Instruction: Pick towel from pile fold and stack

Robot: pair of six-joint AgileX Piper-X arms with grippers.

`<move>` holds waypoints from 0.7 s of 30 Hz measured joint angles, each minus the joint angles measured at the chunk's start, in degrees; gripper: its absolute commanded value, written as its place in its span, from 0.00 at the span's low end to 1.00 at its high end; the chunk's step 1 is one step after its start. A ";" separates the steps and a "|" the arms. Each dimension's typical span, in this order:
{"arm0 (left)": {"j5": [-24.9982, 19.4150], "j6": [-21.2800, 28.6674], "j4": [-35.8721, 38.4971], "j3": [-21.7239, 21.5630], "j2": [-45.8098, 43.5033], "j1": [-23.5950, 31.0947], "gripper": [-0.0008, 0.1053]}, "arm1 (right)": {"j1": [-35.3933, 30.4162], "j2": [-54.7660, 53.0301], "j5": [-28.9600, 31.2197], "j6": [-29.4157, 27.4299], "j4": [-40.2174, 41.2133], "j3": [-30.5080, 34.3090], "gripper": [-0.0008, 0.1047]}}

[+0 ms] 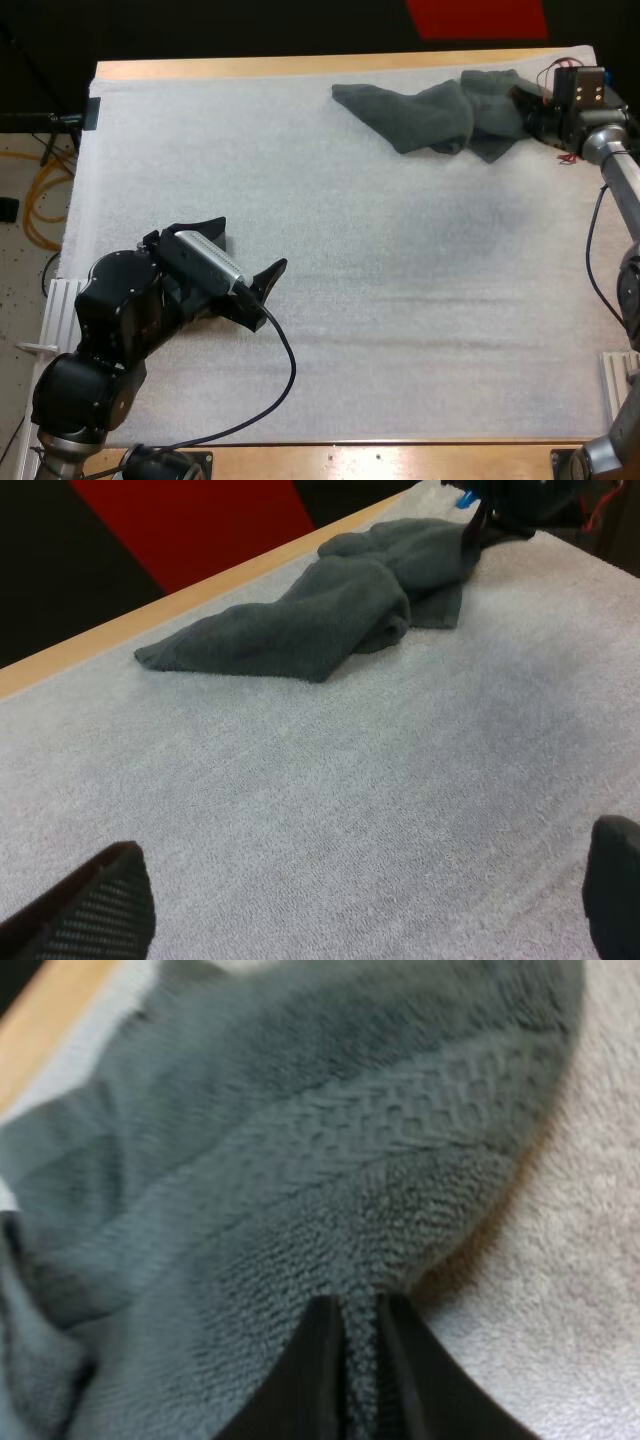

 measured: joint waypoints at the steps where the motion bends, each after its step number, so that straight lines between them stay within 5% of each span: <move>1: 0.00 0.00 0.00 0.00 0.00 0.00 0.79 | 0.00 -1.02 0.79 -1.00 0.08 0.00 0.01; 13: 0.00 0.00 -4.75 0.00 0.00 0.00 0.79 | 0.00 -27.01 3.46 -25.40 5.33 -0.09 0.01; 21: 0.00 -0.60 -6.39 0.00 0.00 0.00 0.79 | 0.30 -42.66 -3.37 -29.00 22.94 -0.41 0.01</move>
